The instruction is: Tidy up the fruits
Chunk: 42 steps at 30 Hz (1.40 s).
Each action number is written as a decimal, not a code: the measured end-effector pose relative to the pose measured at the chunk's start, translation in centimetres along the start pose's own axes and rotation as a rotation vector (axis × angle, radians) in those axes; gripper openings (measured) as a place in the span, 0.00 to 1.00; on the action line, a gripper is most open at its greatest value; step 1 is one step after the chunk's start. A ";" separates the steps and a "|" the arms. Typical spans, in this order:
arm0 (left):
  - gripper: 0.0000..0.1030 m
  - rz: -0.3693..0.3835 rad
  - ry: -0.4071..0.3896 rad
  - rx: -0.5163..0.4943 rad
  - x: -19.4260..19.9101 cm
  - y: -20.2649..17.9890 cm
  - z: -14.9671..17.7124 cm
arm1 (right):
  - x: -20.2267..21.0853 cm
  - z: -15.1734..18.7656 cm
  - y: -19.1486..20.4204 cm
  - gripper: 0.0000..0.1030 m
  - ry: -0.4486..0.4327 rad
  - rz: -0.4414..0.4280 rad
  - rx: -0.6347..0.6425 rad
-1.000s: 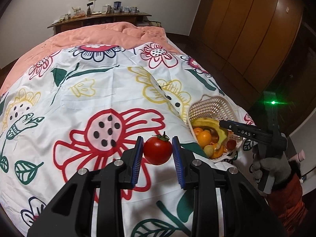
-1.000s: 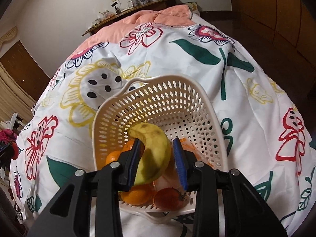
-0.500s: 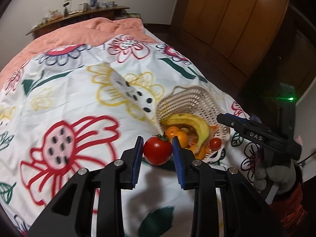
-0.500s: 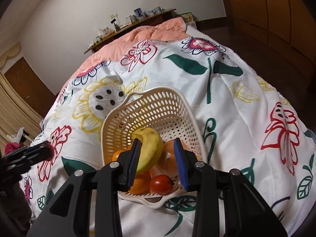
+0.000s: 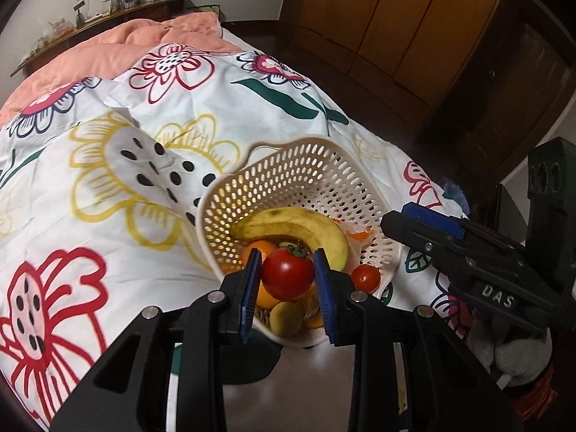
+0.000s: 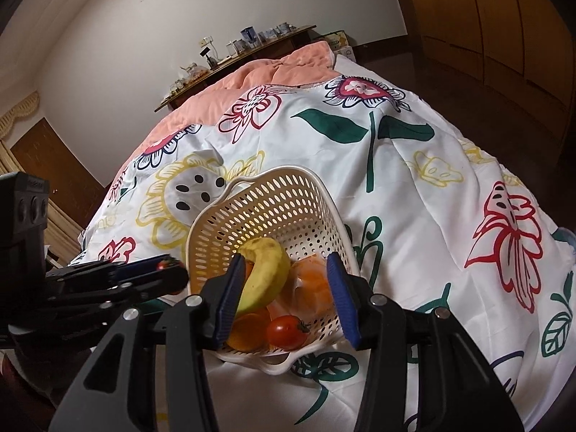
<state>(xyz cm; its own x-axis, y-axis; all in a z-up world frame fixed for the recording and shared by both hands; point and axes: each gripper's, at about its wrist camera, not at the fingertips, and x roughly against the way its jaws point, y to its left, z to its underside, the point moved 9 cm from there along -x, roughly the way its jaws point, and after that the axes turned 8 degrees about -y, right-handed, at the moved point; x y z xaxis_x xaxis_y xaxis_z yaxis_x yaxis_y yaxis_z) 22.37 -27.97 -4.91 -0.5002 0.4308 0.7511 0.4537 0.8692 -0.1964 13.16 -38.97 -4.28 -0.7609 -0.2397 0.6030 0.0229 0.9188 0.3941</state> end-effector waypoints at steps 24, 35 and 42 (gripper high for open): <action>0.87 -0.154 -0.212 0.005 5.3 2.9 -2.5 | 1.5 1.5 0.9 0.75 0.024 0.014 0.067; 0.87 -0.182 -0.206 0.037 6.8 4.6 -1.1 | -1.2 4.6 3.4 0.78 0.130 0.067 0.216; 0.87 -0.193 -0.195 0.062 7.1 5.4 -0.4 | -3.1 4.8 3.5 0.78 0.162 0.148 0.300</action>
<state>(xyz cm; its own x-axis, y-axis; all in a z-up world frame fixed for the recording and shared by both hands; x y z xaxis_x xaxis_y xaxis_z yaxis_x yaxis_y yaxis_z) 21.58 -20.37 -0.40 -0.7081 0.2894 0.6441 0.2936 0.9502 -0.1042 12.50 -33.55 -8.06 -0.6506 -0.1220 0.7495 -0.0845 0.9925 0.0882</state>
